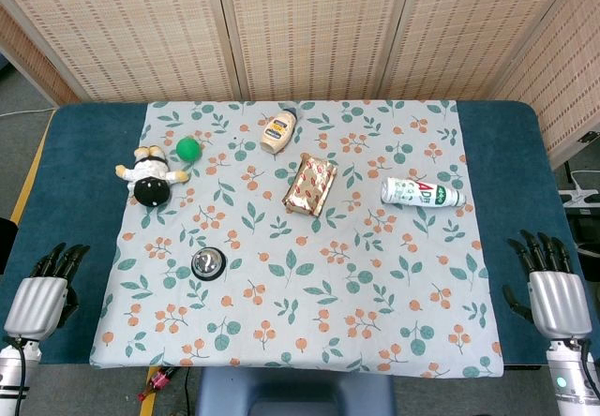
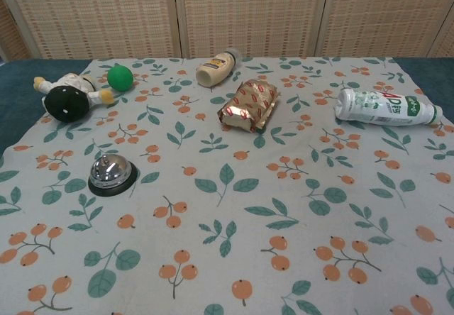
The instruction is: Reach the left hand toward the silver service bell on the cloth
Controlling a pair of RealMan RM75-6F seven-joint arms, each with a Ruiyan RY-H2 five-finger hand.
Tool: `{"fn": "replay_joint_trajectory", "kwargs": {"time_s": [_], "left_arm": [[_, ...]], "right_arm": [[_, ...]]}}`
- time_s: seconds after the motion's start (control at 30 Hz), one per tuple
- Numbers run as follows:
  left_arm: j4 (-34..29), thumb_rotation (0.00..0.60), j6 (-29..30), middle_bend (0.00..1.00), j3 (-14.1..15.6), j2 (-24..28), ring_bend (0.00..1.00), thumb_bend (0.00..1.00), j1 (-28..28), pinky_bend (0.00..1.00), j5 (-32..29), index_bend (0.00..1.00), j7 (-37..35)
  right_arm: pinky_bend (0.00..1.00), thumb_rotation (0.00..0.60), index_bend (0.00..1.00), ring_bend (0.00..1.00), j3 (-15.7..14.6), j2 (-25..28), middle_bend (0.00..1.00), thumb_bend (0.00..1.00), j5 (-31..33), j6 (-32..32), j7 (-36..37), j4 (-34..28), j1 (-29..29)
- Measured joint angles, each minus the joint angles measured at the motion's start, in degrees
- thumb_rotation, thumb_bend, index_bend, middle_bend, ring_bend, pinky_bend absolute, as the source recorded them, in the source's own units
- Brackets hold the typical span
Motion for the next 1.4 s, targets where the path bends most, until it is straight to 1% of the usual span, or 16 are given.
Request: {"fn": "replay_joint_trajectory", "kwargs": {"time_s": [0.07, 0.13, 0.2, 0.3, 0.4, 0.5, 0.63, 0.7, 0.83, 0.97, 1.13, 1.4], "left_arm": [[-0.07, 0.6, 0.05, 0.09, -0.08, -0.09, 0.03, 1.0, 0.03, 0.18, 0.13, 0.04, 0.44], [0.03, 0.6, -0.02, 0.05, -0.15, -0.29, 0.02, 1.0, 0.03, 0.17, 0.15, 0.01, 1.02], [0.17, 0.6, -0.23, 0.01, -0.31, -0.63, 0.0, 1.0, -0.07, 0.15, 0.07, 0.0, 1.46], [1.06, 0.6, -0.4, 0.0, -0.79, -1.73, 0.0, 1.0, -0.61, 0.12, 0.48, 0.0, 0.66], [3.08, 0.6, -0.33, 0.0, -1.58, -4.1, 0.0, 1.0, -1.69, 0.1, 1.65, 0.0, -0.92], [6.08, 0.6, 0.08, 0.0, -2.35, -7.77, 0.0, 1.0, -3.4, 0.09, 4.09, 0.0, -3.38], [11.06, 0.6, 0.59, 0.0, -3.33, -14.19, 0.0, 1.0, -6.65, 0.08, 7.89, 0.0, -5.97], [13.06, 0.6, 0.29, 0.0, -3.8, -17.1, 0.0, 1.0, -8.29, 0.08, 8.79, 0.0, -6.83], [16.06, 0.6, -2.26, 0.0, -4.65, -22.97, 0.0, 1.0, -11.72, 0.08, 9.32, 0.0, -9.02], [20.1, 0.6, -5.65, 0.0, -4.92, -27.23, 0.0, 1.0, -14.23, 0.08, 8.89, 0.0, -10.45], [26.54, 0.6, -10.67, 0.0, -4.32, -33.6, 0.0, 1.0, -16.61, 0.08, 7.42, 0.0, -12.42], [32.68, 0.6, -13.18, 0.0, -2.38, -38.8, 0.0, 1.0, -17.63, 0.08, 6.54, 0.0, -12.15]], "right_arm": [[0.05, 0.6, 0.16, 0.0, 0.03, 0.14, 0.06, 0.27, -0.03, -0.02, 0.18, -0.05, 0.0], [0.05, 0.6, 0.16, 0.0, 0.07, 0.26, 0.06, 0.27, 0.01, -0.02, 0.39, -0.17, -0.04], [0.05, 0.6, 0.16, 0.0, 0.04, 0.42, 0.06, 0.27, -0.01, -0.1, 0.53, -0.34, -0.06], [0.05, 0.6, 0.16, 0.0, 0.1, 0.5, 0.06, 0.27, -0.13, -0.08, 0.73, -0.36, -0.04], [0.05, 0.6, 0.16, 0.0, 0.35, 0.03, 0.06, 0.27, 0.29, -0.07, 0.3, -0.09, 0.04], [0.05, 0.6, 0.16, 0.0, 0.26, -0.15, 0.06, 0.27, 0.51, -0.63, 0.0, -0.2, 0.17], [0.05, 0.6, 0.16, 0.0, -0.27, 0.41, 0.06, 0.27, -0.04, -1.64, 0.48, -0.07, 0.44], [0.05, 0.6, 0.16, 0.0, -0.27, 0.81, 0.06, 0.27, -0.03, -1.9, 1.02, -0.11, 0.55], [0.05, 0.6, 0.16, 0.0, -0.11, 1.13, 0.06, 0.27, 0.05, -1.77, 1.44, -0.25, 0.53], [0.05, 0.6, 0.16, 0.0, -0.35, 1.4, 0.06, 0.27, -0.28, -1.86, 1.86, -0.26, 0.47], [0.05, 0.6, 0.16, 0.0, -0.43, 1.66, 0.06, 0.27, -0.19, -2.4, 2.05, -0.35, 0.63], [0.05, 0.6, 0.16, 0.0, -0.74, 2.02, 0.06, 0.27, -0.22, -3.17, 2.19, -0.56, 0.84]]}}
